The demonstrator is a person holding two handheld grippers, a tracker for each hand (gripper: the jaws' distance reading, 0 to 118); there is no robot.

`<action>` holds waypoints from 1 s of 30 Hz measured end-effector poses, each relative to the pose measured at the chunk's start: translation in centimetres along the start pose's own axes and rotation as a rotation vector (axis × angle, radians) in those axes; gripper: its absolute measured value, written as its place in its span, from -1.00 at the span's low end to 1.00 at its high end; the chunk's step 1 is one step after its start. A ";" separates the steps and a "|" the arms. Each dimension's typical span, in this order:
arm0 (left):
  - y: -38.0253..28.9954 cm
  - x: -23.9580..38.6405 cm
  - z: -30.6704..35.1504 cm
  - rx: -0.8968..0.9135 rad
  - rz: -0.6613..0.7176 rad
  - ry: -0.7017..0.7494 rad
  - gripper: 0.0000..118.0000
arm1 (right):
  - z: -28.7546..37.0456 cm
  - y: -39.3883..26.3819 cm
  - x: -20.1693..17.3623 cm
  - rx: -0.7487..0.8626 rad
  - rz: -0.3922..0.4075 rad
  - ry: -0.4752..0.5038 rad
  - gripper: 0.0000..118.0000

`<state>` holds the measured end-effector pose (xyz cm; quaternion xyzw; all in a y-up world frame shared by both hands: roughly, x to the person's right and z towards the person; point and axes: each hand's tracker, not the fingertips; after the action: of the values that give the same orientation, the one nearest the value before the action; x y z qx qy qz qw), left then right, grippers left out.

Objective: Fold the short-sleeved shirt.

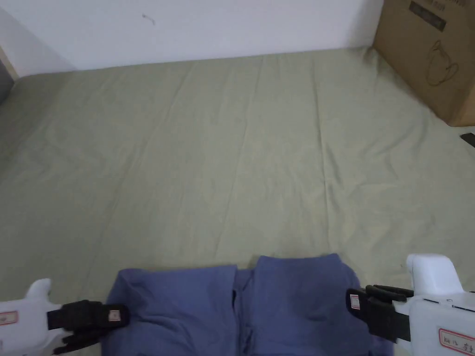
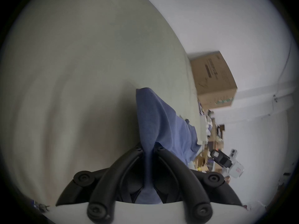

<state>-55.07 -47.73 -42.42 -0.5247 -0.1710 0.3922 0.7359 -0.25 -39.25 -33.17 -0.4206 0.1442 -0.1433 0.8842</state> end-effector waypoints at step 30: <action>-8.7 25.2 -19.3 -0.270 -0.411 0.060 -0.87 | 3.4 -3.2 6.8 0.090 -0.159 0.018 -1.00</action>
<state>-22.83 -42.15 -46.09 -0.5839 -0.3029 0.1920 0.7284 6.85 -41.31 -29.48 -0.3894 0.1119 -0.2231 0.8866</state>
